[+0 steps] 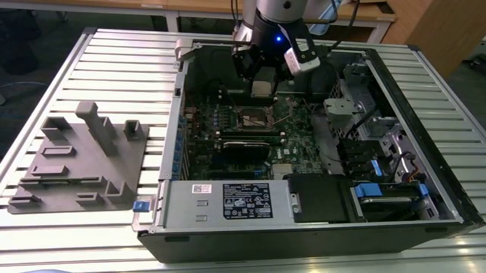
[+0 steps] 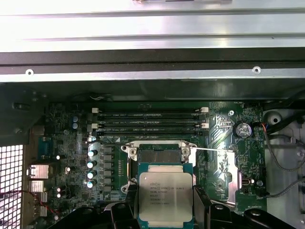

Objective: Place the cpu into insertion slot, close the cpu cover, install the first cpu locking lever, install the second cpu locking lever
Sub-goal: 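Place the cpu into insertion slot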

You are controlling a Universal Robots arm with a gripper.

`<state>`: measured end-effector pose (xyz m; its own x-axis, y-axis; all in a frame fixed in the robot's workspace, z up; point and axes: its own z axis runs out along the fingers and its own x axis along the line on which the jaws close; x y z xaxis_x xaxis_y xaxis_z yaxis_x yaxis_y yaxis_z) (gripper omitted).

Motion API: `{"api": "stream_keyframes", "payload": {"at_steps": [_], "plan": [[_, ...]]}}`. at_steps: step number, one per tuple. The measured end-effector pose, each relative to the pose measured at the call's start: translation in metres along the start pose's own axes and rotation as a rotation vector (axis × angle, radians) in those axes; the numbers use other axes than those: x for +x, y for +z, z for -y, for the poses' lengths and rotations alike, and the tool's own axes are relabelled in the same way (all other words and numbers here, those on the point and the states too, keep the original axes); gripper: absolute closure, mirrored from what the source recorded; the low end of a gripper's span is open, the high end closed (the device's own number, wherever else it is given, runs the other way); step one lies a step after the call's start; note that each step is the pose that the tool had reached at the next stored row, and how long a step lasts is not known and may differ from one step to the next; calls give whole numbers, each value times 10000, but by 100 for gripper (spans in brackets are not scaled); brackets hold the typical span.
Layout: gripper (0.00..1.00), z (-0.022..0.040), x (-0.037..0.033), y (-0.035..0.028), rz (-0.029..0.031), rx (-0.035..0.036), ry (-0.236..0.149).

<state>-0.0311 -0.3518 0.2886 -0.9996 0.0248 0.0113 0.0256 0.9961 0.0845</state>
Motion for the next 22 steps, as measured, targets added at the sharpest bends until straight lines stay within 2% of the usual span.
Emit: {"api": "stream_keyframes", "payload": {"at_steps": [4, 11, 22], "plan": [[46, 0, 0, 4, 1, -3, 0], [46, 6, 2, 65, 0, 5, 0], [46, 6, 1, 72, 1, 37, 0]]}}
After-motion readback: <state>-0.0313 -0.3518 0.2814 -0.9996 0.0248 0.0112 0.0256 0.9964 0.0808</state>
